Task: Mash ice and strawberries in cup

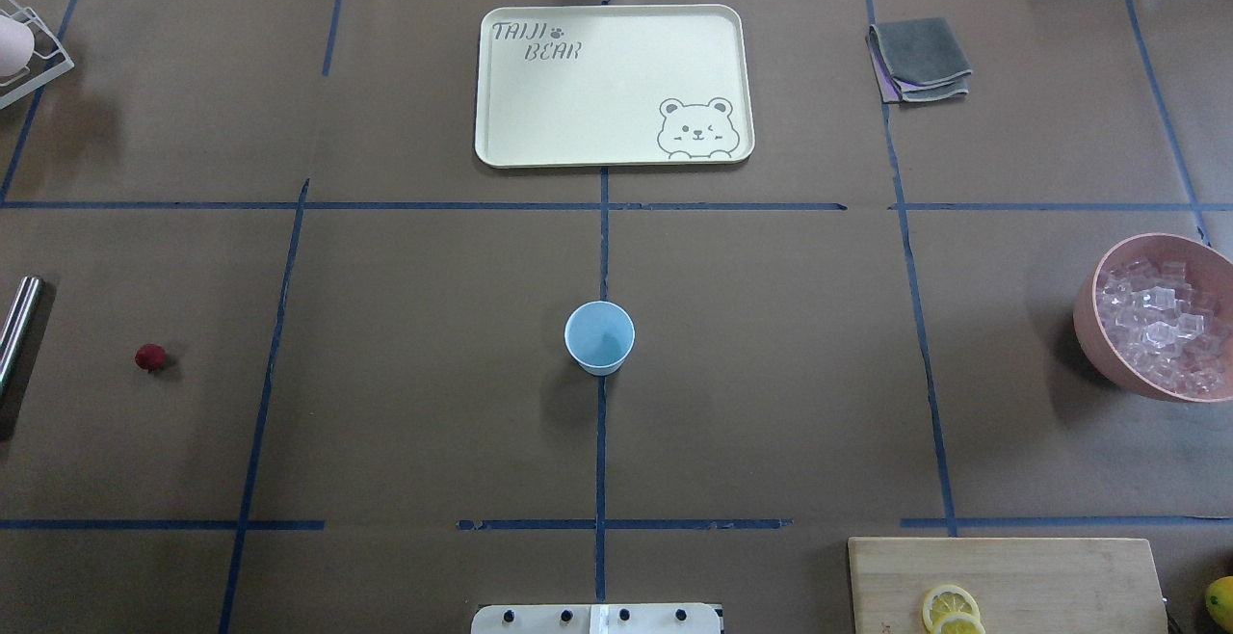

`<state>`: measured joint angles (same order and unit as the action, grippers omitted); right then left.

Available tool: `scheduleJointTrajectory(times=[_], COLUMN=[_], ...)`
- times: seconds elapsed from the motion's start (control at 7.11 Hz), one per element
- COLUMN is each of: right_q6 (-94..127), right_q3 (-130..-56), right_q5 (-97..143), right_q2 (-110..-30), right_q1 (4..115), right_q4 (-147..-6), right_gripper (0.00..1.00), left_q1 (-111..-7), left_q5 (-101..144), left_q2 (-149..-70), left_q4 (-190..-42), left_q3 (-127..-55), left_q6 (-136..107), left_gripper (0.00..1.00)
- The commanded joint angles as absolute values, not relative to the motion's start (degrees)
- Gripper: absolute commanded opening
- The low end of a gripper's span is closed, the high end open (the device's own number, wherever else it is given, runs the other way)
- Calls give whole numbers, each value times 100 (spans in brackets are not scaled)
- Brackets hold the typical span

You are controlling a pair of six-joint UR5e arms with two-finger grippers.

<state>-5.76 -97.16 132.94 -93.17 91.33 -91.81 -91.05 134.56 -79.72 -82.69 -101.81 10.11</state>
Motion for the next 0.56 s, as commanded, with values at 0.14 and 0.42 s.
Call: scheduleJointTrajectory(times=[0.14,0.42], right_q6=[-571,-258], right_q3=[-9773,-10027], right_q5=[13342,13377], right_q2=[-9316,-9316], right_q1=[9079,8817], right_q4=[-9176,-9176], right_gripper=[100,100], left_q1=[-9088,-9088], left_q5=[13465,13474], left_q2=[-7980,-7980], left_q4=[-8314,-8306], left_q3=[-10187,-10187], left_q6=[1028,1037], left_gripper=[100,100])
